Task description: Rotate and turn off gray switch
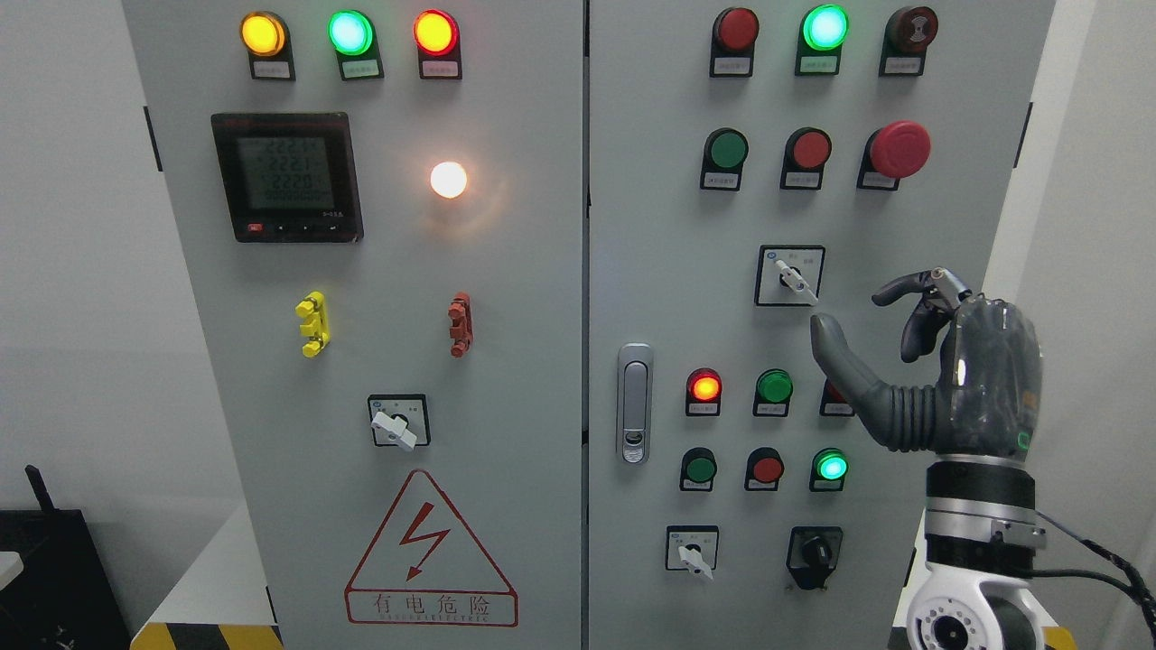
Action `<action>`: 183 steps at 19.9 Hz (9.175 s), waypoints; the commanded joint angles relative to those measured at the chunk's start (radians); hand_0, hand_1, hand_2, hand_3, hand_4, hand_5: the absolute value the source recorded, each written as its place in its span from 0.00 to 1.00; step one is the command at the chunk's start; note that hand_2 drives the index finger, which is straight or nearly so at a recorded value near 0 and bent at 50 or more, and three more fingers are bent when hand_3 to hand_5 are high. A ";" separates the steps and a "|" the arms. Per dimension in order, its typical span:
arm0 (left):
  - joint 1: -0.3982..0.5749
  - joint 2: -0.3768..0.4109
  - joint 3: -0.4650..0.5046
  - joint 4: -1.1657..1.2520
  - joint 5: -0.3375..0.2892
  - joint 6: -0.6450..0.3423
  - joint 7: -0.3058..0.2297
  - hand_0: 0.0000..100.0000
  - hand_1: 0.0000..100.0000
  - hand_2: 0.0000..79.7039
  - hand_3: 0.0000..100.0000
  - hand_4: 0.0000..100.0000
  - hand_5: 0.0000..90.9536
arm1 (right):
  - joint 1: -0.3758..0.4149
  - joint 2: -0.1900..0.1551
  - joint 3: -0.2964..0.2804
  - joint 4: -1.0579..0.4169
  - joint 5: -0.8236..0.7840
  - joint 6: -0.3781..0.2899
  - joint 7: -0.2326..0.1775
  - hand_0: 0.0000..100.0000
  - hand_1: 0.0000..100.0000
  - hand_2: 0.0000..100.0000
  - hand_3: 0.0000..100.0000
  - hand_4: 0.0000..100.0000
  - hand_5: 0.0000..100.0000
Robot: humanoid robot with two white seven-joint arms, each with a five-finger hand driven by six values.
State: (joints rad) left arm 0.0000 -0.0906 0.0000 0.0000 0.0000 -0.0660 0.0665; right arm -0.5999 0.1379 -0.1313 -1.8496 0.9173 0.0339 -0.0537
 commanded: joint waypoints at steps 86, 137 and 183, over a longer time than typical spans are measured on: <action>-0.009 0.000 0.009 -0.026 0.020 0.000 -0.001 0.12 0.39 0.00 0.00 0.00 0.00 | -0.095 0.002 0.093 0.098 0.026 0.144 -0.001 0.09 0.44 0.65 1.00 0.95 1.00; -0.009 0.000 0.008 -0.026 0.020 0.000 -0.001 0.12 0.39 0.00 0.00 0.00 0.00 | -0.112 0.003 0.099 0.107 0.048 0.170 0.011 0.24 0.45 0.68 1.00 0.96 1.00; -0.009 0.000 0.009 -0.026 0.020 -0.001 -0.001 0.12 0.39 0.00 0.00 0.00 0.00 | -0.121 0.005 0.102 0.119 0.058 0.173 0.011 0.49 0.46 0.72 1.00 0.98 1.00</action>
State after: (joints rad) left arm 0.0000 -0.0906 0.0000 0.0000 0.0000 -0.0664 0.0665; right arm -0.7180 0.1425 -0.0001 -1.7335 0.9755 0.2062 -0.0409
